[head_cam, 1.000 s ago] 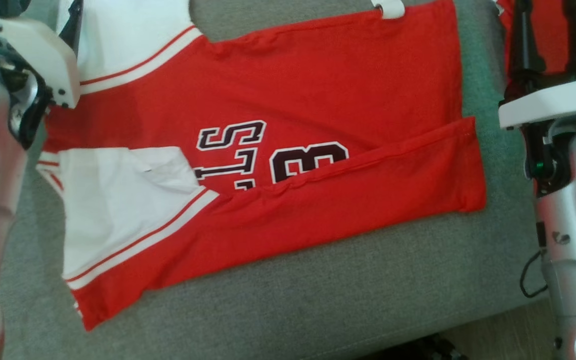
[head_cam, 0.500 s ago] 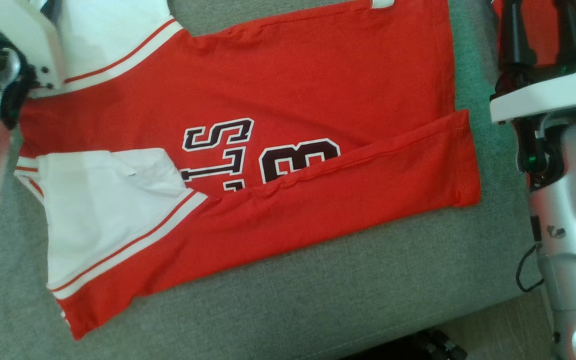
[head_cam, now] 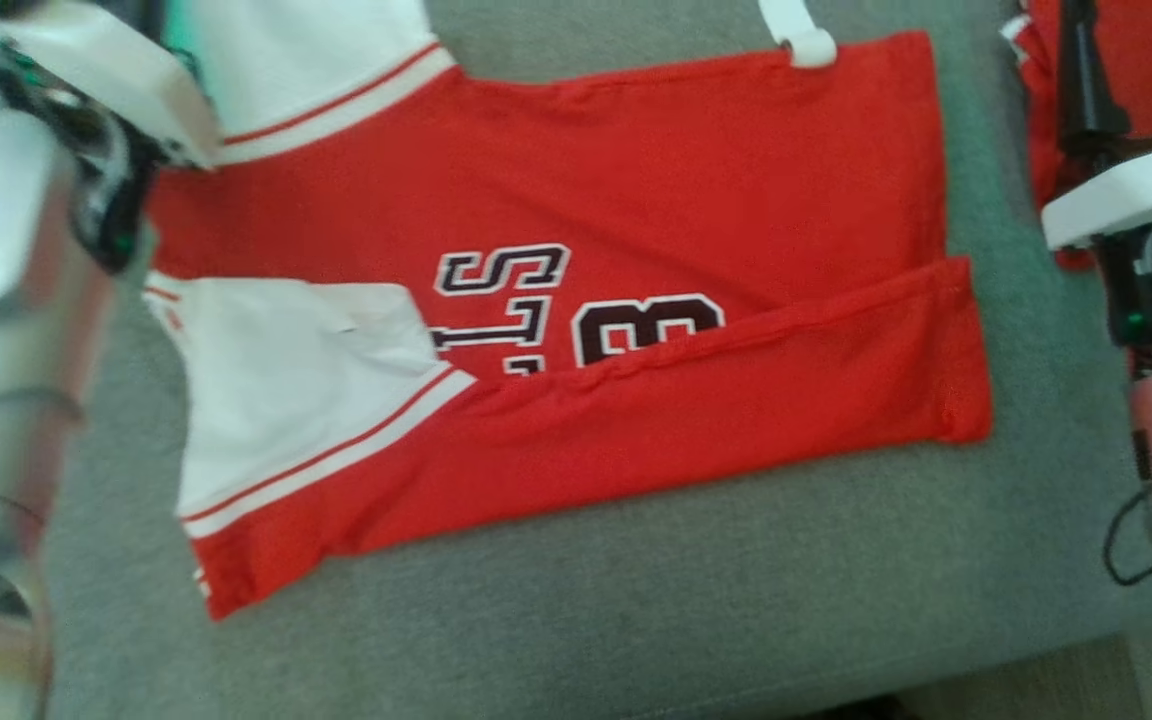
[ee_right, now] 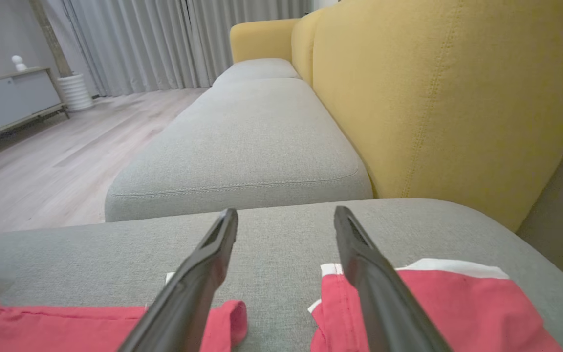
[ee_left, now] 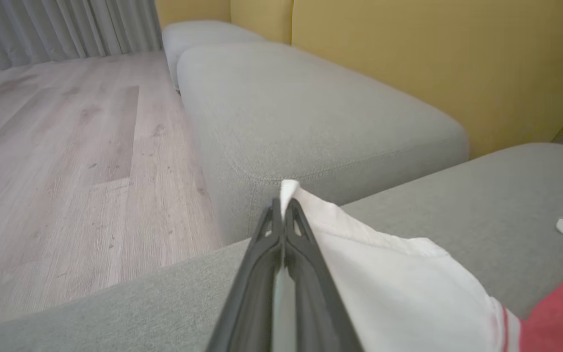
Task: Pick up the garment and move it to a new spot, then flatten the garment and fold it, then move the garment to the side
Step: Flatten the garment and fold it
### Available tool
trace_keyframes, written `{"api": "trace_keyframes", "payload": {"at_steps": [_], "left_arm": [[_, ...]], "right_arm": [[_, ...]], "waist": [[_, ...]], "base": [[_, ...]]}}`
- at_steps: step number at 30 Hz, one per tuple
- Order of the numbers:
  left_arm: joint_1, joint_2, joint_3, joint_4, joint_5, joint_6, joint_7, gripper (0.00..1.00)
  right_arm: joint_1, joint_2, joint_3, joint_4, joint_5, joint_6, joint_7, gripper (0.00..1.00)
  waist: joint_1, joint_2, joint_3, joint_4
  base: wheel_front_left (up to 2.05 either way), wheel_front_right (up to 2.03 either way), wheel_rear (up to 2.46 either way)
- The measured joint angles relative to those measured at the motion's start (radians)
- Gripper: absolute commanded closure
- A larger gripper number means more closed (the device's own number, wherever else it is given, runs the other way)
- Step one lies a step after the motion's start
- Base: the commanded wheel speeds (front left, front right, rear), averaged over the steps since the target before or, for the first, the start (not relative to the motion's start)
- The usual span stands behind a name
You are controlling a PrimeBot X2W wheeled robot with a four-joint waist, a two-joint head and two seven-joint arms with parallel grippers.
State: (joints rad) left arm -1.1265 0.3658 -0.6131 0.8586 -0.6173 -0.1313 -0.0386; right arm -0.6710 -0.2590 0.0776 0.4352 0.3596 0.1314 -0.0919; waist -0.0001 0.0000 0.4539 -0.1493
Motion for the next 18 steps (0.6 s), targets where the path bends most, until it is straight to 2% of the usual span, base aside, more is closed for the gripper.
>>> {"api": "trace_keyframes", "payload": {"at_steps": [4,9,18], "left_arm": [[0.078,-0.035,-0.005,-0.054,0.000,0.001,-0.085,1.00],[0.178,-0.040,-0.035,-0.142,0.006,0.010,-0.132,1.00],[0.282,-0.026,-0.087,-0.340,0.021,0.052,-0.095,1.00]], "right_arm": [[-0.001,-0.043,0.031,0.008,0.000,0.000,0.051,0.00],[-0.001,-0.073,0.077,0.061,0.016,0.000,0.134,0.00],[-0.016,-0.116,0.082,0.242,0.007,0.000,0.244,0.00]], "waist": [[0.0000,0.0000,-0.037,0.048],[-0.0001,0.0000,-0.075,0.117],[-0.0001,0.0000,-0.100,0.226]], "base": [[0.00,0.00,0.00],[0.00,0.00,0.00],[0.00,0.00,0.00]]}}
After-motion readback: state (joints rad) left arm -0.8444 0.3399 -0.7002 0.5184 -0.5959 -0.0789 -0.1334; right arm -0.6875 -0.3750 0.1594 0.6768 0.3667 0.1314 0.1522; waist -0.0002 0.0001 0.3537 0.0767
